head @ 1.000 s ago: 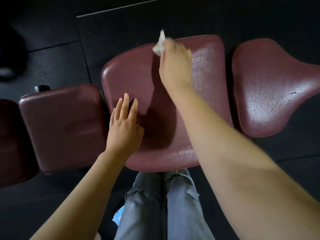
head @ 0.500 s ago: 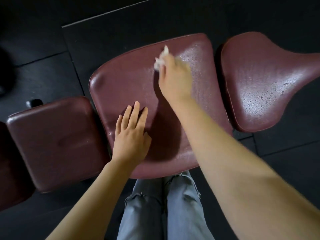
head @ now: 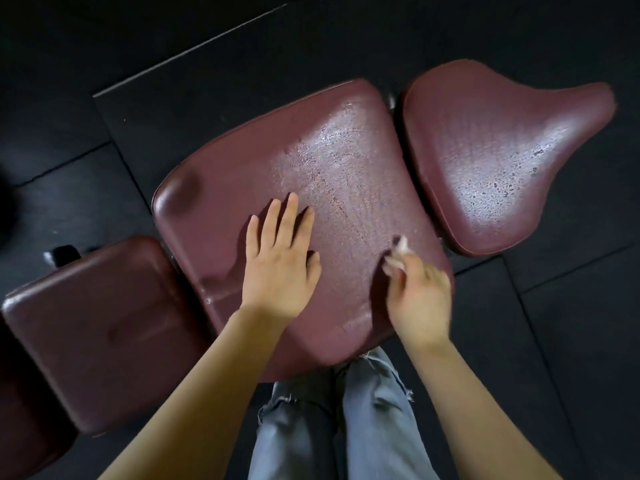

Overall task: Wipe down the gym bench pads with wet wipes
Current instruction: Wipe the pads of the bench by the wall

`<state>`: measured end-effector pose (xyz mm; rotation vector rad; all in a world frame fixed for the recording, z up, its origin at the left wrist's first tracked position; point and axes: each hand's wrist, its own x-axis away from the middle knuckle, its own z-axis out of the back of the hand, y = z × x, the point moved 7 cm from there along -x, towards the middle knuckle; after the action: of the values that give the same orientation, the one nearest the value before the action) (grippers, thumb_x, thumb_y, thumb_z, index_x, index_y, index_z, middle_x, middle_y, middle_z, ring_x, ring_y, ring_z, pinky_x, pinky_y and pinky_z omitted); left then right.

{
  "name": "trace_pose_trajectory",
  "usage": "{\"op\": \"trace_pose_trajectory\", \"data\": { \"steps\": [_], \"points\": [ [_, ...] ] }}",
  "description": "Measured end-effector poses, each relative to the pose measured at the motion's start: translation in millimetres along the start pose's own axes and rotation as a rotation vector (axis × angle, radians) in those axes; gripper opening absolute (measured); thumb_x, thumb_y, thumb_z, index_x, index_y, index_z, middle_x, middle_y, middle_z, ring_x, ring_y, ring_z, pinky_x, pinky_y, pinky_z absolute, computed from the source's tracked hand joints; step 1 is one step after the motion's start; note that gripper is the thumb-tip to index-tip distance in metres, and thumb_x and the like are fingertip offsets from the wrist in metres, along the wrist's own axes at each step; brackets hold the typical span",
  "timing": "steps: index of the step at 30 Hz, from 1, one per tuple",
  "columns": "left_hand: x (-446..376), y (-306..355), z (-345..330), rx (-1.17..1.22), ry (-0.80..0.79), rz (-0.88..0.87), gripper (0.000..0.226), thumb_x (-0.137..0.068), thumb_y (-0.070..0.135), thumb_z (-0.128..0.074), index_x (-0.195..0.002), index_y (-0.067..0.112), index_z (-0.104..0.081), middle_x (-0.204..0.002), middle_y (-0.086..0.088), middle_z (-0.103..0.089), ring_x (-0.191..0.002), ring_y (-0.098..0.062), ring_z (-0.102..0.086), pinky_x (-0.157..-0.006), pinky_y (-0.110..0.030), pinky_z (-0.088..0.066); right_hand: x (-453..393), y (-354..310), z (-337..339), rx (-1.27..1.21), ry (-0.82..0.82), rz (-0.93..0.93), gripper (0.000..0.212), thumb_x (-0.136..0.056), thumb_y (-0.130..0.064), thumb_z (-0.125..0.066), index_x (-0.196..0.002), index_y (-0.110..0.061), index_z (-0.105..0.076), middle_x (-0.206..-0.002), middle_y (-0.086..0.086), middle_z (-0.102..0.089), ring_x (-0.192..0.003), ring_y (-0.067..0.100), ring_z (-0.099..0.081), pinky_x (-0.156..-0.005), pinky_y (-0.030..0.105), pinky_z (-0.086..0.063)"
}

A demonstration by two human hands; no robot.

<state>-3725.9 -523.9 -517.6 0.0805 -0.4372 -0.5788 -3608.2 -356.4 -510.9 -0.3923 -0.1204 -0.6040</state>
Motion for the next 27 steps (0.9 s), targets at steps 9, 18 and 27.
{"op": "trace_pose_trajectory", "data": {
  "steps": [9, 18, 27],
  "points": [
    [-12.7, 2.0, -7.6, -0.12, -0.068, -0.043, 0.082, -0.09, 0.058, -0.037, -0.156, 0.012, -0.022, -0.165, -0.013, -0.012, -0.151, -0.037, -0.013, -0.118, -0.062, -0.015, -174.2, -127.5, -0.2, -0.05, 0.035, 0.332, 0.038, -0.096, -0.013, -0.047, -0.133, -0.011, -0.055, -0.089, -0.004, -0.066, -0.078, 0.019, -0.061, -0.075, 0.031, -0.035],
    [-14.9, 9.9, -7.4, -0.268, -0.183, -0.034, 0.098, -0.087, 0.07, -0.033, -0.158, 0.009, -0.002, -0.164, -0.019, 0.007, -0.151, -0.04, -0.001, -0.119, -0.062, -0.013, 39.0, 61.5, 20.7, -0.042, -0.083, -0.144, 0.009, -0.089, -0.003, -0.064, -0.097, -0.007, -0.065, -0.075, 0.009, -0.067, -0.06, 0.034, -0.06, -0.066, 0.038, -0.046],
    [-17.7, 9.9, -7.4, -0.234, -0.195, -0.027, 0.098, -0.085, 0.067, -0.047, -0.158, 0.011, -0.014, -0.165, -0.017, -0.004, -0.151, -0.04, -0.008, -0.118, -0.063, -0.015, -200.9, -99.1, 2.8, -0.107, 0.061, 0.153, 0.02, -0.096, -0.019, -0.046, -0.108, -0.011, -0.061, -0.088, 0.006, -0.069, -0.083, 0.03, -0.065, -0.075, 0.04, -0.044]
  ]
}}
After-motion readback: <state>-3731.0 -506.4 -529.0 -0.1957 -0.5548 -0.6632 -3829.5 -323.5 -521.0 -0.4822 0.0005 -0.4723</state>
